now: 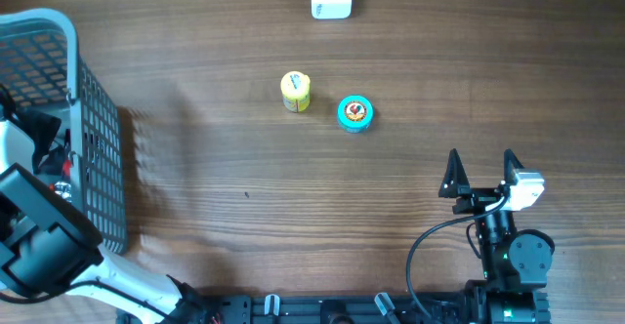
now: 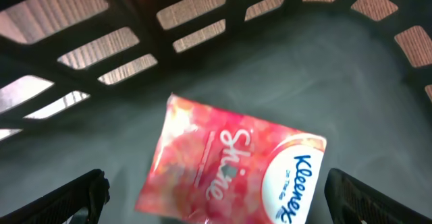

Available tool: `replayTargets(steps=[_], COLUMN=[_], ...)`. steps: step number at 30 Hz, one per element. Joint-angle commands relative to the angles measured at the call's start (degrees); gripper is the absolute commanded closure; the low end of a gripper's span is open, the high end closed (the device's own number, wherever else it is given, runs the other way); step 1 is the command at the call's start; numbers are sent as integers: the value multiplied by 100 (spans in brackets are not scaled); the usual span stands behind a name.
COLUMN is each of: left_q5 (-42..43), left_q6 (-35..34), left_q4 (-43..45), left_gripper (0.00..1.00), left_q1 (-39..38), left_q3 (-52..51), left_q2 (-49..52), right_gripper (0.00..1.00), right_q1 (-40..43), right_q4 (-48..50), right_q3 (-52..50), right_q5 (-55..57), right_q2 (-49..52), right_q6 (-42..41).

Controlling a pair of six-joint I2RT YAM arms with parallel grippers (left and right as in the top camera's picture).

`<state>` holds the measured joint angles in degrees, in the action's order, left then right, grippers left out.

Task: Scan the item barcode
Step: 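Grasp the red snack bag in the basket with the left gripper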

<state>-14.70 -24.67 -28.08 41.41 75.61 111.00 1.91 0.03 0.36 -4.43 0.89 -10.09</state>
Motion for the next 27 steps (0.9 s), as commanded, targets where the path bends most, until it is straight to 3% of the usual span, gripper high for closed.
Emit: replayTargets(steps=[1, 11, 20, 27], left_q5=[-57, -57, -76, -76], left_q6=[72, 168, 197, 197], left_q4=[101, 293, 348, 328], left_gripper=[0, 1, 9, 22], left_q1=[24, 24, 24, 24], left_q3=[90, 90, 90, 90], left_q2=[190, 358, 485, 721], right_gripper=[0, 0, 0, 0], right_q1=[-24, -24, -24, -24], right_q4=[11, 13, 11, 13], right_q3=[-7, -7, -7, -7], right_q5=[37, 39, 39, 39], right_q2=[-31, -31, -31, -31], right_q6=[-48, -48, -48, -48])
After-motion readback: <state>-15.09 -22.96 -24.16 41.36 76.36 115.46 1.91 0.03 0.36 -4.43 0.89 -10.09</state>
